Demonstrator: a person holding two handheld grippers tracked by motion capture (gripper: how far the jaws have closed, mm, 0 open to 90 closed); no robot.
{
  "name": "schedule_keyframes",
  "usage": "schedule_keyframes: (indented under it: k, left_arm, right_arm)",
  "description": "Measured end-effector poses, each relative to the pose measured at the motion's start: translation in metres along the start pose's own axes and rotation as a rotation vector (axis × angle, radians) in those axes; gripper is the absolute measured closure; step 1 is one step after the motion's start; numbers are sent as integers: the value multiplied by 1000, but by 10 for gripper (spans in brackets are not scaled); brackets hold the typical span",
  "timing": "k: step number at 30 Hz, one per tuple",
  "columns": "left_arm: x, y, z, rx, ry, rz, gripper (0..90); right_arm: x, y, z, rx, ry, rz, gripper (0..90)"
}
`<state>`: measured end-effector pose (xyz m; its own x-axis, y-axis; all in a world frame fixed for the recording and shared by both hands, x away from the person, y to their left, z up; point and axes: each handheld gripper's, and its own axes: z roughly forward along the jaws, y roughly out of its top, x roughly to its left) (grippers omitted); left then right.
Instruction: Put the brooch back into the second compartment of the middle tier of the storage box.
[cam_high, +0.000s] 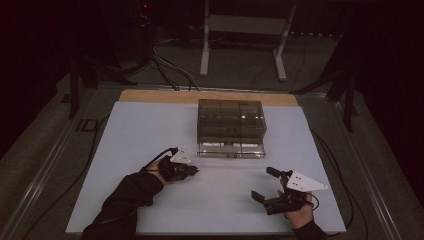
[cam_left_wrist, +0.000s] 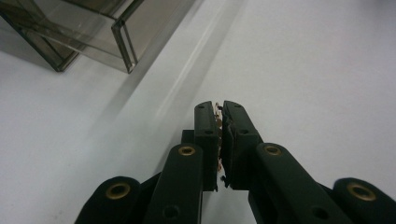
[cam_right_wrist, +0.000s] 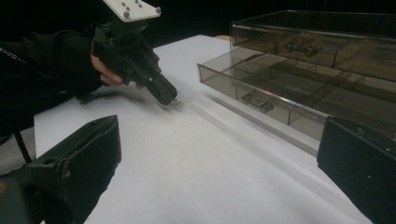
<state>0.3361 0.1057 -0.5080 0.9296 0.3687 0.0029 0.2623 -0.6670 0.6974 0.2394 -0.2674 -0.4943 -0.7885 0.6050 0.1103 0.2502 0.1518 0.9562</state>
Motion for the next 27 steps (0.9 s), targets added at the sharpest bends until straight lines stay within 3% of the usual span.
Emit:
schedule_keyframes:
  k: [10, 27]
  left_arm:
    - [-1, 11, -11, -8, -36, 16, 864]
    - [0, 34, -28, -7, -51, 48, 863]
  right_arm:
    - [0, 0, 0, 0, 1, 3, 0]
    - [0, 0, 1, 3, 2, 1, 0]
